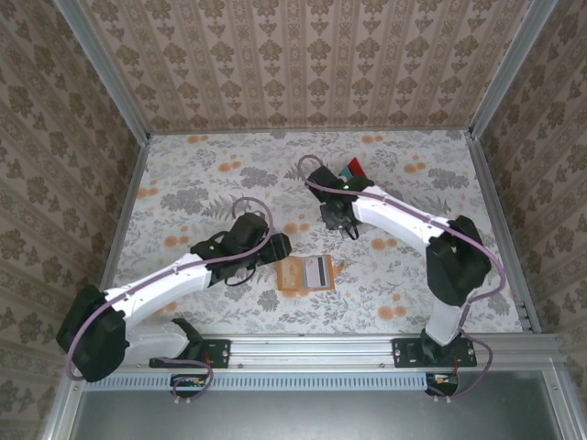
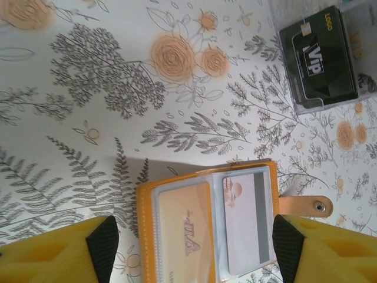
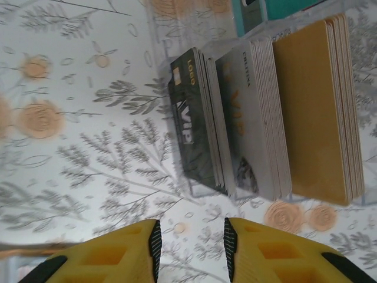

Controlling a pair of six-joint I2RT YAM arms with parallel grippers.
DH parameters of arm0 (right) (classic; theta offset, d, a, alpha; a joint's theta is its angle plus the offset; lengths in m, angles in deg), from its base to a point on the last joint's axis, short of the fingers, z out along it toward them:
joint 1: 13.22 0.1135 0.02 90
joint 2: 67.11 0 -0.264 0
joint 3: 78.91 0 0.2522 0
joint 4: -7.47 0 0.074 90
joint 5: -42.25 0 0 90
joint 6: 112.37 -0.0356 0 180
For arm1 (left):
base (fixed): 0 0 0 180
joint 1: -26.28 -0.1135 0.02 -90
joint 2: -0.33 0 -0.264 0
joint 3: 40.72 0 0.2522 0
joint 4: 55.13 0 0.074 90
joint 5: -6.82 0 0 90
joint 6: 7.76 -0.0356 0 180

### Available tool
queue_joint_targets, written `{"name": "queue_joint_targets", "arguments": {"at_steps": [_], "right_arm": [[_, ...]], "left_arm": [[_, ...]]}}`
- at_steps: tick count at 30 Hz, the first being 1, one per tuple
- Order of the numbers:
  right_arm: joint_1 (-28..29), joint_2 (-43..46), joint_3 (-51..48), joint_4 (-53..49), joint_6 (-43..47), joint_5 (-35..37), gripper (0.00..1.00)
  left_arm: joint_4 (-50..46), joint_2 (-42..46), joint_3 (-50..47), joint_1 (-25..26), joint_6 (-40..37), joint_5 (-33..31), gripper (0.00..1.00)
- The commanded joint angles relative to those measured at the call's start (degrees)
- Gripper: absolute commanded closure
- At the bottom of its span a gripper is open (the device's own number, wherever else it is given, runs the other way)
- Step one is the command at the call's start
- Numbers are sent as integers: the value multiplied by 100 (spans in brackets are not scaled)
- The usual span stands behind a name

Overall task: Put the credit cards into the card holder
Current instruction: Pick up the credit card from the storage box.

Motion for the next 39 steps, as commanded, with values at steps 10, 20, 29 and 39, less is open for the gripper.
{"name": "queue_joint_targets", "arguments": {"at_steps": [10, 20, 29, 39], "right_arm": [[-38, -1158, 944, -594, 647, 914, 61], [-34, -1684, 1100, -599, 783, 1515, 61], [-30, -1633, 903, -473, 844, 2082, 63], [-65, -1465, 707, -353, 911, 2137, 73]], "left_arm": [[-144, 383, -258, -182, -113, -16, 18], [-120, 462, -345, -299, -81, 79, 16], [-81, 453, -396, -351, -2, 154, 16], [-67, 418, -405, -391, 33, 222, 16]]}}
